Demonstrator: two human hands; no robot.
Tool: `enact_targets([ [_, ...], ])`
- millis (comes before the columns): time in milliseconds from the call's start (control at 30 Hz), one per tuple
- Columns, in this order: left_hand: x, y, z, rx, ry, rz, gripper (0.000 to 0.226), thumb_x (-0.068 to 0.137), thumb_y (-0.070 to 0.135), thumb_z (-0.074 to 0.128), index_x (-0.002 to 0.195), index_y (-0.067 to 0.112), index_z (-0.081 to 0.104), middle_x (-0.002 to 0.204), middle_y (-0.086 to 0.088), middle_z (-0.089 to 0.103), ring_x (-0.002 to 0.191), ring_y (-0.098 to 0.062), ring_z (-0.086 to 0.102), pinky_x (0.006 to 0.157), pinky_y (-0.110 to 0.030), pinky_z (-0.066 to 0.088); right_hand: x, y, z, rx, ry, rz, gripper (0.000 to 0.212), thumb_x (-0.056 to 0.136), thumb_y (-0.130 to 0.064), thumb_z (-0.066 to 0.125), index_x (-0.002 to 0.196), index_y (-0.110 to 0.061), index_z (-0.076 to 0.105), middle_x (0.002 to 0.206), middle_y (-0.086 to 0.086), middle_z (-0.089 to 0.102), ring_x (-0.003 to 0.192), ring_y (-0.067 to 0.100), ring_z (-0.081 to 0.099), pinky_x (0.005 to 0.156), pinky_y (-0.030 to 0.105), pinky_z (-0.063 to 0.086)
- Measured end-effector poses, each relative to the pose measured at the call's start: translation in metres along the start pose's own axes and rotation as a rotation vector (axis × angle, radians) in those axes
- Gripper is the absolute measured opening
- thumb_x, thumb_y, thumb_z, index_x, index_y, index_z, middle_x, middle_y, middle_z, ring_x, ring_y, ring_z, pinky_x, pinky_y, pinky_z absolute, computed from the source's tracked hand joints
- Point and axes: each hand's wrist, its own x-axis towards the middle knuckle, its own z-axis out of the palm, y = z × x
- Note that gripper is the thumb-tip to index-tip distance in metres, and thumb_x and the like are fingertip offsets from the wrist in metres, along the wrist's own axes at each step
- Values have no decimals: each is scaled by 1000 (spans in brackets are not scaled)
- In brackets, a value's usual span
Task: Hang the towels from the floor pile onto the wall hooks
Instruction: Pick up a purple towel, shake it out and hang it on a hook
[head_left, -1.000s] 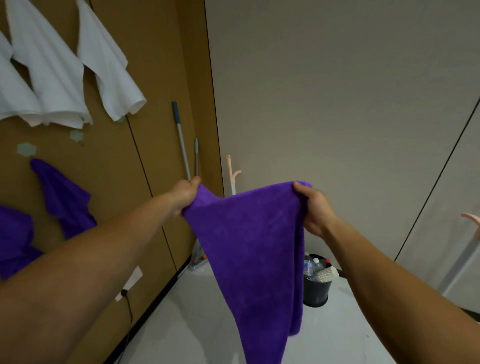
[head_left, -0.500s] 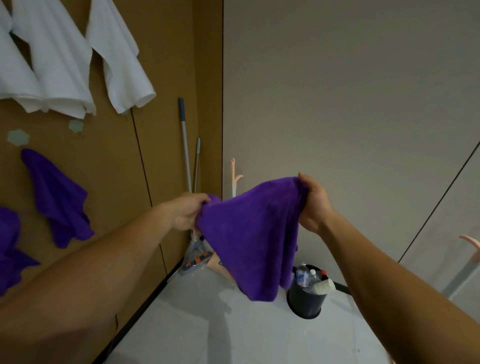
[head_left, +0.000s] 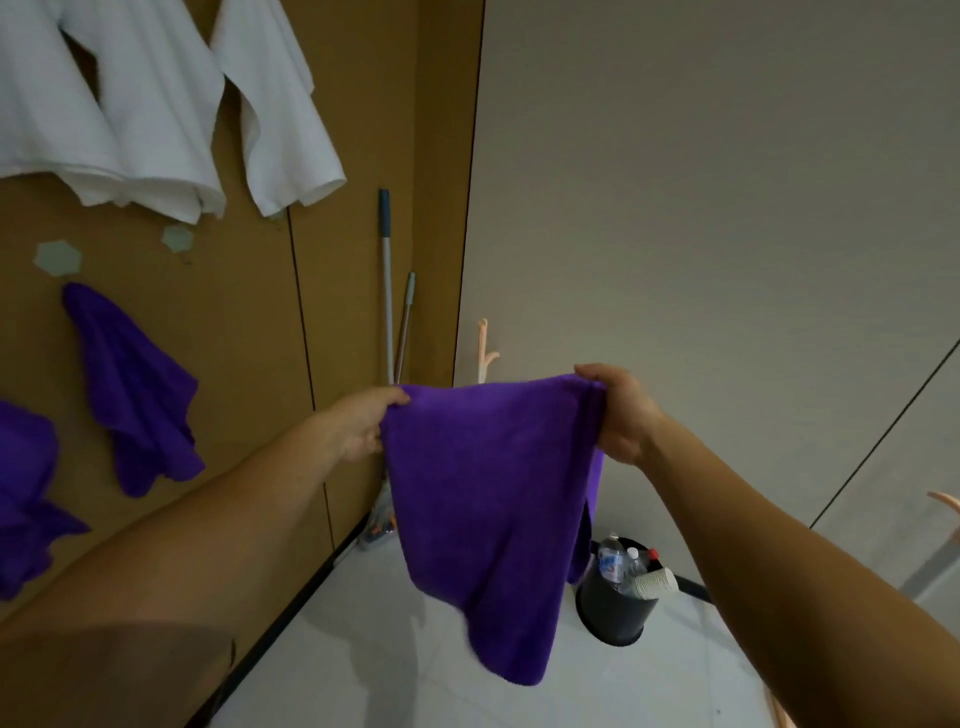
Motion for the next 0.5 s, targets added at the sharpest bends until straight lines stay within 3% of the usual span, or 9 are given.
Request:
enact_targets([
  [67,6,6,-22,84,87,-5,15,88,20,62,100,12,64,88,-6,69,81,-18,62,66,-30,48,6,8,-6,-25,133,45,17,90,-24,52,84,-9,59,73,7,60,65,19,56,62,29,44],
  [167,15,10,-52,150,217,23,9,88,21,64,83,14,66,71,-3,67,70,-16,61,56,-31,44,17,23,-13,-106,333,72,9,85,-20,61,84,-12,57,77,3,51,67,15,47,57,28,36],
  [267,22,12,-78,232,318,65,10,84,19,67,77,12,66,72,-4,67,64,-17,61,51,-28,46,27,31,-15,-232,450,54,13,81,-13,69,88,-8,60,82,6,55,68,16,47,55,29,33],
  [367,23,15,-91,234,381,83,8,82,16,67,77,11,64,72,-6,64,61,-18,59,49,-28,47,39,31,-6,-391,470,-37,20,85,-16,68,101,-5,62,94,10,60,77,20,50,63,33,38],
  [500,16,30,-93,-19,332,81,13,85,18,61,73,15,59,64,-1,56,58,-14,53,52,-28,42,59,16,11,-381,360,-289,21,95,-10,53,115,-11,59,107,8,61,98,25,58,83,38,49],
])
